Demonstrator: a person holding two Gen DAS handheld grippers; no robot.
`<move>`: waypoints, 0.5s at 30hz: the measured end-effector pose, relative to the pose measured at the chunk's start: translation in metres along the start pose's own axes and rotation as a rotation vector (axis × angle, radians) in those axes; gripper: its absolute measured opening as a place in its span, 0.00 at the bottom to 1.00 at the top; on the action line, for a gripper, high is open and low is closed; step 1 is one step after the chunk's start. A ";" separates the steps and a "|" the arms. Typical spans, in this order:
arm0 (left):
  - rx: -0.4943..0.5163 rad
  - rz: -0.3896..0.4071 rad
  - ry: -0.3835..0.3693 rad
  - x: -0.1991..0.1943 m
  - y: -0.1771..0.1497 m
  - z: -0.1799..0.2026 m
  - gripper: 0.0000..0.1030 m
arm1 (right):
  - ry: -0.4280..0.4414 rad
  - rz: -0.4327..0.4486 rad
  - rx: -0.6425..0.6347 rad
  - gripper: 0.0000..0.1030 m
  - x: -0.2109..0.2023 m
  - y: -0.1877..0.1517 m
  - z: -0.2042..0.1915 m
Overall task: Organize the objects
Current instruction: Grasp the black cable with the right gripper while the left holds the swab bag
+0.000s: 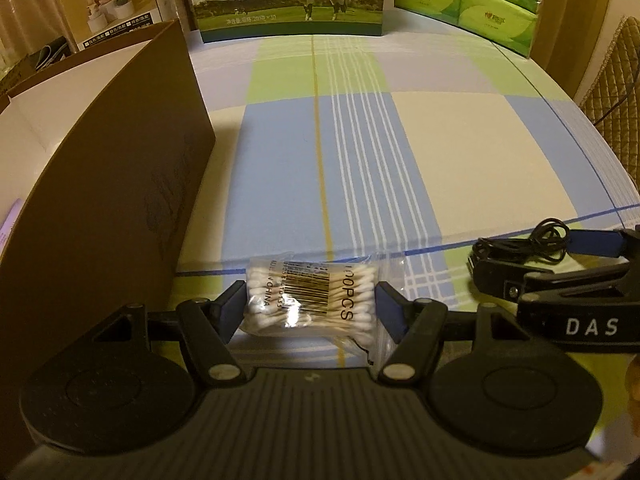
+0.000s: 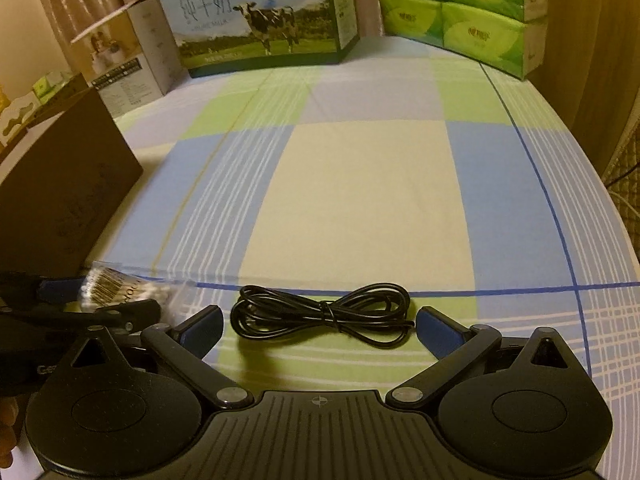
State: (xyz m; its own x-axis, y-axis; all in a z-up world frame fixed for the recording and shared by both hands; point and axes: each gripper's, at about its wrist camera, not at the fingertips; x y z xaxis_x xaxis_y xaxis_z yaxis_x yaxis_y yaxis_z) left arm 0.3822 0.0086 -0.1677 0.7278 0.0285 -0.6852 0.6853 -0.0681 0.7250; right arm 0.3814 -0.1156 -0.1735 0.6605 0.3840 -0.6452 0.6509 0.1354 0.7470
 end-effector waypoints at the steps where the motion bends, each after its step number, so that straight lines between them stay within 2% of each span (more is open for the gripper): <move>1: -0.001 -0.001 -0.002 0.000 0.000 0.000 0.64 | -0.001 0.000 -0.011 0.92 0.000 0.001 -0.001; 15: 0.014 -0.006 -0.008 -0.001 -0.001 0.000 0.63 | 0.040 -0.028 -0.047 0.91 -0.007 -0.003 -0.003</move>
State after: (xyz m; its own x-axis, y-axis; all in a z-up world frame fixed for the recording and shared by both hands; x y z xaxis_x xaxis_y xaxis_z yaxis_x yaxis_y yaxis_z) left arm 0.3805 0.0090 -0.1673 0.7231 0.0209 -0.6904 0.6895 -0.0818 0.7197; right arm 0.3739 -0.1154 -0.1706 0.6262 0.4159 -0.6595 0.6500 0.1886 0.7361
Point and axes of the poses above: each gripper's, at about its wrist camera, not at the fingertips, and x roughly the way its jaws point, z to its right, y to its top, and after that the axes turned 13 degrees about z, right-handed
